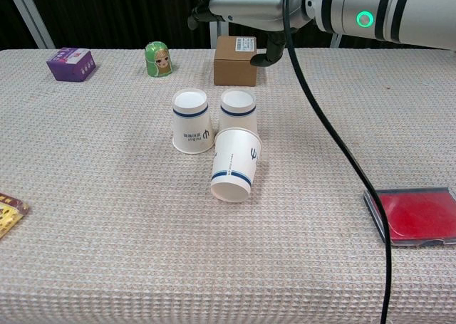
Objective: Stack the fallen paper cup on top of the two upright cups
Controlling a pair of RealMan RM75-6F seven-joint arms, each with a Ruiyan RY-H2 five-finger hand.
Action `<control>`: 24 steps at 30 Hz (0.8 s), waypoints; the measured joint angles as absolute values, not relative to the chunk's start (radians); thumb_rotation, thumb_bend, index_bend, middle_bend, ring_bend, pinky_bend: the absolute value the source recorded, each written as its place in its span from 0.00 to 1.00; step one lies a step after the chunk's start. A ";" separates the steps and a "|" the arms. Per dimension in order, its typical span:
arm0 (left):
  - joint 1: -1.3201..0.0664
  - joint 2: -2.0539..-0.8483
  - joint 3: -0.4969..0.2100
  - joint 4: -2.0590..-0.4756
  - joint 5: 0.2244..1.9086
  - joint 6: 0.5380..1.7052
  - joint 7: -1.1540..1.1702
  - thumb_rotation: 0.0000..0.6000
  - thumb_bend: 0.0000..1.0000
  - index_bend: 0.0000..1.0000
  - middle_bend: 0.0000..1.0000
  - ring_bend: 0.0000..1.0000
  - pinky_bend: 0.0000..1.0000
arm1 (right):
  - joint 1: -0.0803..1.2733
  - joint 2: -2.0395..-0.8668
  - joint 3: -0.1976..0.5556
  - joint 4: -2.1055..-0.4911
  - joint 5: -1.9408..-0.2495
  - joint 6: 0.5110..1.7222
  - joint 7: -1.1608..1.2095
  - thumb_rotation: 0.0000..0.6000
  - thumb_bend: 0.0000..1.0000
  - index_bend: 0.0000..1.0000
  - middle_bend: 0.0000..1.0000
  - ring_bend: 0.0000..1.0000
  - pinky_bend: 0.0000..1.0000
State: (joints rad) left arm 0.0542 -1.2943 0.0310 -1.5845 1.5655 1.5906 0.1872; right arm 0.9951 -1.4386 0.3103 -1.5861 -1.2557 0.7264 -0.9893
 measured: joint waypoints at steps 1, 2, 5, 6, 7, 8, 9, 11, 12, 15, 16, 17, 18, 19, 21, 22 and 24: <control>0.053 -1.295 0.030 -1.583 1.564 1.589 0.186 1.00 0.19 0.30 0.19 0.14 0.17 | 1.004 -1.445 0.305 -1.578 -1.248 0.732 -0.993 1.00 0.23 0.16 0.18 0.00 0.00; 0.053 -1.295 0.030 -1.582 1.563 1.587 0.186 1.00 0.19 0.30 0.19 0.14 0.17 | 1.014 -1.451 0.298 -1.570 -1.241 0.740 -0.995 1.00 0.23 0.16 0.18 0.00 0.00; 0.049 -1.296 0.028 -1.580 1.559 1.577 0.185 1.00 0.19 0.30 0.19 0.14 0.17 | 1.031 -1.461 0.284 -1.555 -1.228 0.753 -0.994 1.00 0.23 0.16 0.18 0.00 0.00; 0.047 -1.297 0.028 -1.580 1.558 1.574 0.187 1.00 0.19 0.30 0.19 0.14 0.17 | 1.035 -1.462 0.280 -1.551 -1.225 0.756 -0.995 1.00 0.23 0.16 0.18 0.00 0.00; 0.046 -1.297 0.028 -1.580 1.559 1.574 0.187 1.00 0.19 0.30 0.19 0.14 0.17 | 1.039 -1.463 0.277 -1.548 -1.222 0.759 -0.996 1.00 0.23 0.16 0.18 0.00 0.00; 0.047 -1.298 0.028 -1.580 1.560 1.575 0.187 1.00 0.19 0.30 0.19 0.14 0.17 | 1.044 -1.463 0.271 -1.547 -1.219 0.764 -0.999 1.00 0.23 0.16 0.18 0.00 0.00; 0.048 -1.298 0.027 -1.580 1.560 1.578 0.186 1.00 0.19 0.30 0.19 0.14 0.17 | 1.047 -1.463 0.268 -1.546 -1.218 0.768 -1.001 1.00 0.23 0.16 0.18 0.00 0.00; 0.049 -1.298 0.027 -1.580 1.559 1.580 0.185 1.00 0.19 0.30 0.19 0.14 0.17 | 1.051 -1.461 0.261 -1.546 -1.214 0.780 -1.005 1.00 0.23 0.16 0.18 0.00 0.00; 0.050 -1.298 0.027 -1.580 1.559 1.580 0.185 1.00 0.19 0.30 0.19 0.14 0.17 | 1.052 -1.460 0.258 -1.548 -1.213 0.786 -1.004 1.00 0.23 0.16 0.18 0.00 0.00; 0.050 -1.299 0.028 -1.579 1.562 1.581 0.183 1.00 0.19 0.30 0.19 0.14 0.17 | 1.049 -1.453 0.252 -1.563 -1.209 0.795 -0.980 1.00 0.23 0.16 0.18 0.00 0.00; 0.050 -1.299 0.029 -1.579 1.563 1.581 0.183 1.00 0.19 0.30 0.19 0.14 0.17 | 1.047 -1.449 0.250 -1.572 -1.209 0.797 -0.966 1.00 0.23 0.16 0.18 0.00 0.00; 0.051 -1.299 0.029 -1.579 1.563 1.582 0.183 1.00 0.19 0.30 0.19 0.14 0.17 | 1.042 -1.441 0.245 -1.587 -1.211 0.799 -0.943 1.00 0.23 0.16 0.18 0.00 0.00; 0.052 -1.299 0.030 -1.578 1.563 1.583 0.183 1.00 0.19 0.30 0.19 0.14 0.17 | 1.037 -1.434 0.240 -1.602 -1.214 0.800 -0.923 1.00 0.23 0.16 0.18 0.00 0.00; 0.053 -1.300 0.030 -1.578 1.563 1.585 0.182 1.00 0.19 0.30 0.19 0.14 0.17 | 1.031 -1.426 0.234 -1.619 -1.218 0.800 -0.900 1.00 0.23 0.16 0.18 0.00 0.00; 0.057 -1.301 0.030 -1.576 1.563 1.590 0.176 1.00 0.19 0.30 0.19 0.14 0.17 | 1.013 -1.401 0.214 -1.668 -1.233 0.798 -0.836 1.00 0.23 0.16 0.18 0.00 0.00; 0.058 -1.303 0.030 -1.574 1.562 1.592 0.174 1.00 0.19 0.30 0.19 0.14 0.17 | 1.004 -1.387 0.202 -1.693 -1.244 0.796 -0.805 1.00 0.22 0.16 0.18 0.00 0.00; 0.061 -1.308 0.030 -1.568 1.558 1.593 0.171 1.00 0.19 0.30 0.19 0.14 0.17 | 0.980 -1.348 0.166 -1.751 -1.287 0.794 -0.732 1.00 0.22 0.16 0.18 0.00 0.00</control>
